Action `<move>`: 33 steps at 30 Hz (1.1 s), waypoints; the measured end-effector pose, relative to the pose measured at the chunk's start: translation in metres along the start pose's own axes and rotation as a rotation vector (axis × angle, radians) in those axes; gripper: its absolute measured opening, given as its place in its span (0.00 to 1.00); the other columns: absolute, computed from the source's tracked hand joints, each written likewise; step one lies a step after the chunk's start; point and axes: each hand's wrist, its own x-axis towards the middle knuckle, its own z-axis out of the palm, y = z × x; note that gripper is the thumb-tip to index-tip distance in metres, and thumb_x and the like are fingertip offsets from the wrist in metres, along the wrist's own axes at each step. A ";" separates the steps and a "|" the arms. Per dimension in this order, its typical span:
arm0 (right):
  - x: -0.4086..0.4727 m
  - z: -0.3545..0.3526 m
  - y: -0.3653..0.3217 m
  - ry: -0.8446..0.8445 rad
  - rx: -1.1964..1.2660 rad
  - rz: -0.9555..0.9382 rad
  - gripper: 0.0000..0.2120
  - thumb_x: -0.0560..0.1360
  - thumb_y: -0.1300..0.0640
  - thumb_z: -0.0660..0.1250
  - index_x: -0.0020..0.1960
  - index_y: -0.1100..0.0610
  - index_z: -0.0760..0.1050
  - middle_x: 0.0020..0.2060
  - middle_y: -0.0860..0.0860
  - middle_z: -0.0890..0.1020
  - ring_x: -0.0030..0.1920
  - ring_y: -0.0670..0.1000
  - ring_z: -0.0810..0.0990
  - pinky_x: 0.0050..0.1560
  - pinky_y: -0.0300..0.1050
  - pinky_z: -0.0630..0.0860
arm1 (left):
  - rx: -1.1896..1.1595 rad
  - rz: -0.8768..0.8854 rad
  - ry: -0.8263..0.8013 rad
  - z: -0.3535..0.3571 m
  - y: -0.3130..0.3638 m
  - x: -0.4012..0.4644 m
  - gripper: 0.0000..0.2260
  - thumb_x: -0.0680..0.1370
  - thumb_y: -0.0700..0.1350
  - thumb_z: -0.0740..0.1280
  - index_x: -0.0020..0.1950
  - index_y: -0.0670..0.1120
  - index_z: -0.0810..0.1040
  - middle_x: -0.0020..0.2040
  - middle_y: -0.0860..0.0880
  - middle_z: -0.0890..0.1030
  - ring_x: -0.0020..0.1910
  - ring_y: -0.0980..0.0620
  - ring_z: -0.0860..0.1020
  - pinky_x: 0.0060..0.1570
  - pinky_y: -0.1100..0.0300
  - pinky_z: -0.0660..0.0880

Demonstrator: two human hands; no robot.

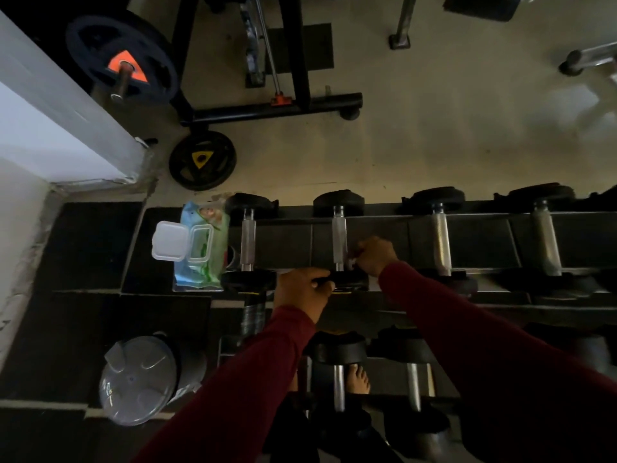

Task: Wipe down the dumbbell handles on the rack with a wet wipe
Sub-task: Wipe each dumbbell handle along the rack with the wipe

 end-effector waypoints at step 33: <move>-0.008 0.002 -0.010 0.066 0.113 -0.291 0.06 0.71 0.56 0.76 0.46 0.49 0.81 0.46 0.45 0.82 0.46 0.41 0.81 0.53 0.39 0.80 | -0.247 -0.205 0.068 0.001 -0.001 -0.003 0.15 0.67 0.45 0.80 0.51 0.52 0.84 0.48 0.57 0.83 0.50 0.61 0.80 0.59 0.61 0.76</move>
